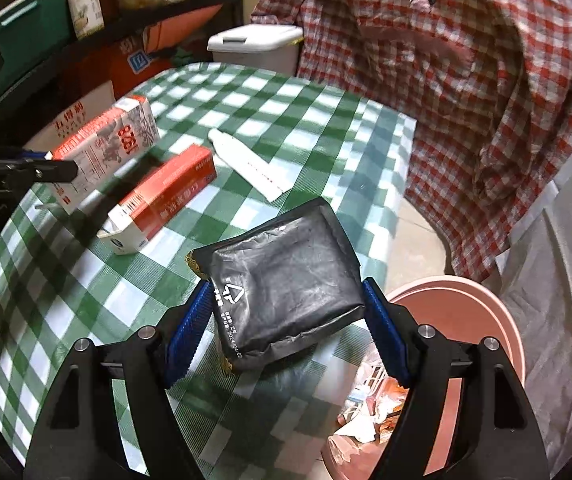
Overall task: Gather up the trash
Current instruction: 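Grasp the black pouch with the right tool while the left tool grasps the red-and-white carton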
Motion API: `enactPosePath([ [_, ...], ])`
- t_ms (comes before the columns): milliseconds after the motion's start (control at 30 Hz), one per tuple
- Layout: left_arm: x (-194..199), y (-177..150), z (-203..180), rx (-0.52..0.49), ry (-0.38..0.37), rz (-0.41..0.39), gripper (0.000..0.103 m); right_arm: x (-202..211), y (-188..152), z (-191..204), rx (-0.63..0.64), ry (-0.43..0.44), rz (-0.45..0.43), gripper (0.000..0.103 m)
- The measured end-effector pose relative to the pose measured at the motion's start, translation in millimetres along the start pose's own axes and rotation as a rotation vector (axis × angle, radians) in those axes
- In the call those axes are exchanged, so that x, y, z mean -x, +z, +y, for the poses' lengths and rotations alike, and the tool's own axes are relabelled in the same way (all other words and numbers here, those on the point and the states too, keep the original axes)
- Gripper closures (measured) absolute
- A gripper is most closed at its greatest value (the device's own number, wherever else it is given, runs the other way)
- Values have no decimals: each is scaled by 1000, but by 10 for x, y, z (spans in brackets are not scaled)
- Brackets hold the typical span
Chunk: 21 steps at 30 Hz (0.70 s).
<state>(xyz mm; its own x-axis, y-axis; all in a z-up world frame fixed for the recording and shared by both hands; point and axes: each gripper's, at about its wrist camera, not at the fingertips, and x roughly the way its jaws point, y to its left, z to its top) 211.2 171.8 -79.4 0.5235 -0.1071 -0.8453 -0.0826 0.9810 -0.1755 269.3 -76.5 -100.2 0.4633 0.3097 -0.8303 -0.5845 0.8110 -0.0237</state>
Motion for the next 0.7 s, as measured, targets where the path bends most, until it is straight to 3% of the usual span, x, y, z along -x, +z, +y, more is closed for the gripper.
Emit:
enactPosePath([
  [400,383,4,-327,24,5,-98,65,719,-79,-87,-41,-12,-127,29],
  [700,649,14,-654,2,-6,-194,65,1210,-196,-343,-134,-78,-241,29],
])
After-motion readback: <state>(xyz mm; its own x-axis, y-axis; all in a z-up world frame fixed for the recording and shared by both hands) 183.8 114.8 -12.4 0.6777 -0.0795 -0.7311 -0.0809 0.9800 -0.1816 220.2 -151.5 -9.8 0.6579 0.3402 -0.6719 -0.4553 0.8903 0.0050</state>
